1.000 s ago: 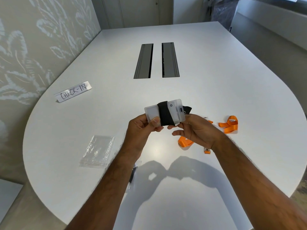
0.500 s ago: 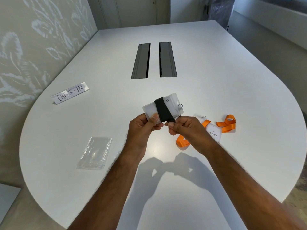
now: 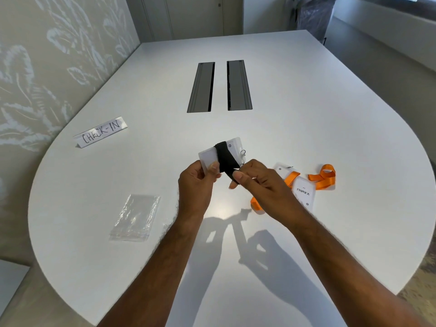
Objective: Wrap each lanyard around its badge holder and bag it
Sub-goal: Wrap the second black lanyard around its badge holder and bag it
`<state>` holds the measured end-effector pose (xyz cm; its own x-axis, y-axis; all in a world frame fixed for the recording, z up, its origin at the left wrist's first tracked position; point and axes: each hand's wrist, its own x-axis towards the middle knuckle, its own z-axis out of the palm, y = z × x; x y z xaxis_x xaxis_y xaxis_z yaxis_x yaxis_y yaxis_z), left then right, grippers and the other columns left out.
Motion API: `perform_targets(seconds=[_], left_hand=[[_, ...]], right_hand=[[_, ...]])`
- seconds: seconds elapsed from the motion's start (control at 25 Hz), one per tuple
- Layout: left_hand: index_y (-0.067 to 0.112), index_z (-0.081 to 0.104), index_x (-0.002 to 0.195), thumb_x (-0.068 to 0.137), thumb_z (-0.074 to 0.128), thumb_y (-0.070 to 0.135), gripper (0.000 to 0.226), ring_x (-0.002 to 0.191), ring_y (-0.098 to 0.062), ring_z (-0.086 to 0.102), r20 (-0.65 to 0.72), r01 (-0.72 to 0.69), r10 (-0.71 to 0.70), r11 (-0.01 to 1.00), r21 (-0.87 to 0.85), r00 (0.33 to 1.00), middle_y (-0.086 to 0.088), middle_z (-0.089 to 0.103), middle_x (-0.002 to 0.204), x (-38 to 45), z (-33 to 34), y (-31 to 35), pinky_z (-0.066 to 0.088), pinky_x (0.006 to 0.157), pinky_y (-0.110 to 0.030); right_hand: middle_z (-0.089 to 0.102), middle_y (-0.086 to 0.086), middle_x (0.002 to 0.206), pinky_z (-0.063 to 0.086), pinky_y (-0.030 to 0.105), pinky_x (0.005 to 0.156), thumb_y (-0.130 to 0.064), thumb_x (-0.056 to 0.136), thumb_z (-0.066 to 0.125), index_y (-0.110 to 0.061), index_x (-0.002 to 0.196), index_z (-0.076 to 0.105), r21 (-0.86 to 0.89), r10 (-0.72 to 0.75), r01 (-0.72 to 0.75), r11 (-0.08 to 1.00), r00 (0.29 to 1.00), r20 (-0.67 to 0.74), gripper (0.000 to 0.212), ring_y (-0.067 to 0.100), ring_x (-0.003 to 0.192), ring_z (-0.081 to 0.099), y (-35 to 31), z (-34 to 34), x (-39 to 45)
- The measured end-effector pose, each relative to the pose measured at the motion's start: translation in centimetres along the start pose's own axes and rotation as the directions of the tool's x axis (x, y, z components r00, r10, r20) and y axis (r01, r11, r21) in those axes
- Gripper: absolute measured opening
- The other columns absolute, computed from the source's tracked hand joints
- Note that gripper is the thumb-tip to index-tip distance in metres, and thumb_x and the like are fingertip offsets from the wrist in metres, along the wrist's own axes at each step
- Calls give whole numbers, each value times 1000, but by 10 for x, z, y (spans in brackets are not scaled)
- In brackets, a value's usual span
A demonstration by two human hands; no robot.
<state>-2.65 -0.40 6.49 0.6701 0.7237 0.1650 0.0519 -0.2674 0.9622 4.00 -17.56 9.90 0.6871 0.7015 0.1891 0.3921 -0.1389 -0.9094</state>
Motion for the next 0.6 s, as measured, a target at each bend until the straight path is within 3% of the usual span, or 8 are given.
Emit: perform_targets(seconds=[0.2, 0.32, 0.4, 0.48, 0.6], left_hand=[[15, 75, 101, 99, 71, 37, 23, 84, -16, 76, 90, -100, 93, 992, 72, 992, 2, 79, 88, -3, 6, -3, 63, 78, -36], [27, 69, 100, 100, 69, 36, 10, 85, -15, 75, 146, -125, 108, 986, 110, 983, 10, 76, 86, -4, 4, 4, 59, 75, -26], [29, 69, 106, 99, 69, 40, 14, 84, -13, 76, 185, -111, 92, 989, 95, 979, 14, 75, 86, -4, 0, 10, 56, 74, -16], [29, 70, 109, 98, 69, 41, 16, 84, -9, 77, 213, -89, 76, 995, 53, 974, 17, 77, 85, -5, -3, 16, 55, 71, -10], [33, 70, 105, 98, 70, 36, 8, 81, -4, 77, 254, -60, 68, 997, -38, 965, 24, 77, 79, -7, -4, 25, 53, 65, -7]], right_hand=[[64, -12, 96, 50, 18, 88, -21, 107, 61, -27, 101, 80, -3, -83, 83, 997, 992, -94, 21, 1, 99, 63, -8, -5, 23], [58, -7, 109, 51, 48, 100, -27, 106, 63, -29, 106, 81, -86, -83, 70, 994, 984, -158, 18, 19, 114, 55, -5, -8, 32], [56, -11, 128, 44, 59, 109, -30, 105, 63, -35, 108, 78, -96, -70, 51, 994, 978, -197, 16, 21, 126, 48, -4, -7, 32], [52, -12, 144, 39, 60, 114, -32, 104, 64, -36, 110, 77, -92, -83, 63, 994, 969, -233, 15, 20, 136, 43, -3, -7, 29], [47, -13, 156, 35, 45, 119, -34, 104, 61, -27, 116, 81, -51, -104, 94, 994, 960, -261, 24, 17, 148, 37, 0, -9, 27]])
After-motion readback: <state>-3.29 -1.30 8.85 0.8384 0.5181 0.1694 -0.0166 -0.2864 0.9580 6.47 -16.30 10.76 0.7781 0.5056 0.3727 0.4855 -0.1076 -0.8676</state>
